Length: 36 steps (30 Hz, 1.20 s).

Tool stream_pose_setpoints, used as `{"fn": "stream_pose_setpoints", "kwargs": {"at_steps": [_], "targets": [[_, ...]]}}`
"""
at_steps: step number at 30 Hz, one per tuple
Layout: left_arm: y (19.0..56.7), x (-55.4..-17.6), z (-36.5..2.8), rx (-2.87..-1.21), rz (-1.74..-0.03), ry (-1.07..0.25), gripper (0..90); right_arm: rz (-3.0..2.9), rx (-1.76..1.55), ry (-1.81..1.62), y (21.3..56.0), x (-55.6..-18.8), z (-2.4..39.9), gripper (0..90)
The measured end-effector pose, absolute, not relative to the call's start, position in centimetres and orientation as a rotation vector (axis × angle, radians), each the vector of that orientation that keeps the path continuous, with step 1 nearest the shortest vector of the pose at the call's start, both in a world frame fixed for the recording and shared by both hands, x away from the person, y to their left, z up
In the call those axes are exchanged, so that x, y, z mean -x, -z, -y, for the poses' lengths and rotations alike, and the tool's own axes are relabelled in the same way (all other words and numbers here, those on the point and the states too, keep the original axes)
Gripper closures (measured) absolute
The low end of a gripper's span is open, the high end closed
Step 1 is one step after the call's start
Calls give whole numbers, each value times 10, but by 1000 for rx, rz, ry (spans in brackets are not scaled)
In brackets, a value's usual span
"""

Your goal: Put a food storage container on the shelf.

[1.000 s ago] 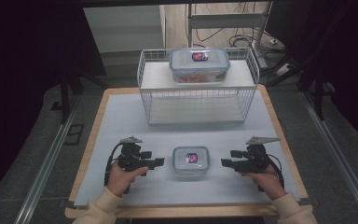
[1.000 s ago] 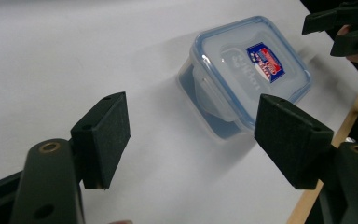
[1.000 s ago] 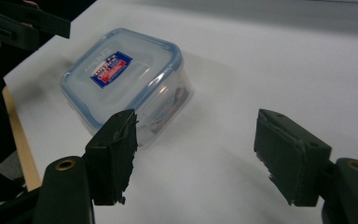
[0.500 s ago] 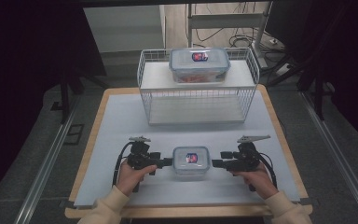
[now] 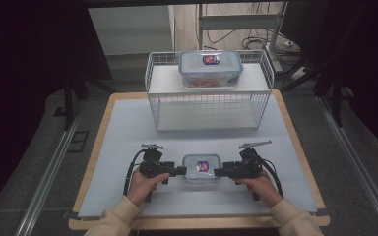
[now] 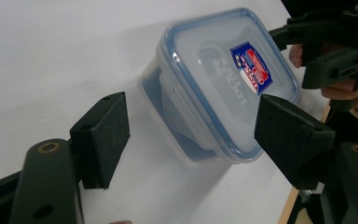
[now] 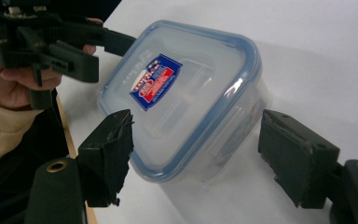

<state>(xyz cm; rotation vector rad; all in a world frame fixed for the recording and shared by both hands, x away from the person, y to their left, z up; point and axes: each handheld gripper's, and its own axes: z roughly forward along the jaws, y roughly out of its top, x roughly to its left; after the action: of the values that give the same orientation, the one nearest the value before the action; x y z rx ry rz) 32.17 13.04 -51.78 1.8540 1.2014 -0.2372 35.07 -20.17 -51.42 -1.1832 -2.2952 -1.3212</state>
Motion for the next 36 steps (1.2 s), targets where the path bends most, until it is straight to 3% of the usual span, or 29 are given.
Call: {"fn": "stream_pose_setpoints", "kwargs": {"at_steps": [6, 14, 18, 27, 36], "targets": [[523, -323, -127, -1860, -1195, 279, 311, 2240, 1204, 1290, 520, -354, 198, 274], [523, -323, -123, -1848, -1164, 333, 456, 2197, 1218, 1278, 524, -356, 198, 349], [523, -323, -123, -1851, -1162, 333, 453, 2188, 1226, 1281, 524, -356, 199, 377], [521, -315, -126, -1819, -1149, 317, 558, 2165, 1214, 1314, 520, -351, 207, 491], [521, -310, -128, -1810, -1136, 301, 612, 2163, 1200, 1338, 518, -347, 211, 533]]}}
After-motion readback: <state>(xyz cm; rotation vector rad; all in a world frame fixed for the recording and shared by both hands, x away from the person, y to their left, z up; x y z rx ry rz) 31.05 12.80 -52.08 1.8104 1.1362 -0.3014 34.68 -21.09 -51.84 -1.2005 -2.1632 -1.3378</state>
